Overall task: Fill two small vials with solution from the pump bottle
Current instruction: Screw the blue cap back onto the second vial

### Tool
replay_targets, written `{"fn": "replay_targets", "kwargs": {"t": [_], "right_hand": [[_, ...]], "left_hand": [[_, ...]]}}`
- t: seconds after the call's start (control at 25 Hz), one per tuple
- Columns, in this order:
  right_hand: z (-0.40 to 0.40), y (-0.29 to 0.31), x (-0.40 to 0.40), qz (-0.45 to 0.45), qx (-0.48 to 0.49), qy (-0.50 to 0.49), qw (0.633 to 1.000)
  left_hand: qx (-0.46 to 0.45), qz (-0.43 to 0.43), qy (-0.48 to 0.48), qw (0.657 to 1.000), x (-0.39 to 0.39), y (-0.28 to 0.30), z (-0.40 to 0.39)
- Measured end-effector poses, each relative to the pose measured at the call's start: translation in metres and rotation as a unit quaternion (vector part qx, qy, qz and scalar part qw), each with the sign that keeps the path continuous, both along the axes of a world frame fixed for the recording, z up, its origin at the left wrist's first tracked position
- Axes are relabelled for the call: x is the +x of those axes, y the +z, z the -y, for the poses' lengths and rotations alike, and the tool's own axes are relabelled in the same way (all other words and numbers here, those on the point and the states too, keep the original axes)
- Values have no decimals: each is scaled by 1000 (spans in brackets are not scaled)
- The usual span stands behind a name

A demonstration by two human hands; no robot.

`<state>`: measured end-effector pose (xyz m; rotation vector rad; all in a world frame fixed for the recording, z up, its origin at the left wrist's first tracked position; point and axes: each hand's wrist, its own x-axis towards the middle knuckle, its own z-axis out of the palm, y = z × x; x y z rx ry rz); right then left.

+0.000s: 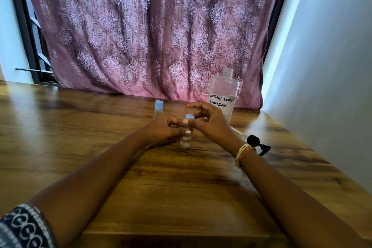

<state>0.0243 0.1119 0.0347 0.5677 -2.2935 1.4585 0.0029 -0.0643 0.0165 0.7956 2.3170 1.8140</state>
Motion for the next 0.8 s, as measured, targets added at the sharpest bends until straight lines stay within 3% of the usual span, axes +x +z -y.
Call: {"fn": "replay_targets", "kwargs": {"t": [0.08,0.24,0.4,0.52,0.72,0.8], "right_hand": [[5,-6,-1,3,9,-14,1000],[4,-4,-2,77,-57,102,990],[2,0,1,14,-16,19,1000],[6,-2,4,27,-19,-14,999],[-6,10,7,63,8,103,993],[-9,12,7,53,18,98,994]], "left_hand": [[2,0,-1,1000,0,-1,0],[11,20,-8,1000,-6,-4,0],[3,0,-2,1000,-4,-3,0],[-2,-10,-8,1000,-2,-3,-1],[-14,1,-7,1000,-5,-3,0],[-10,-2,-6,1000,-4,-3,-1]]}}
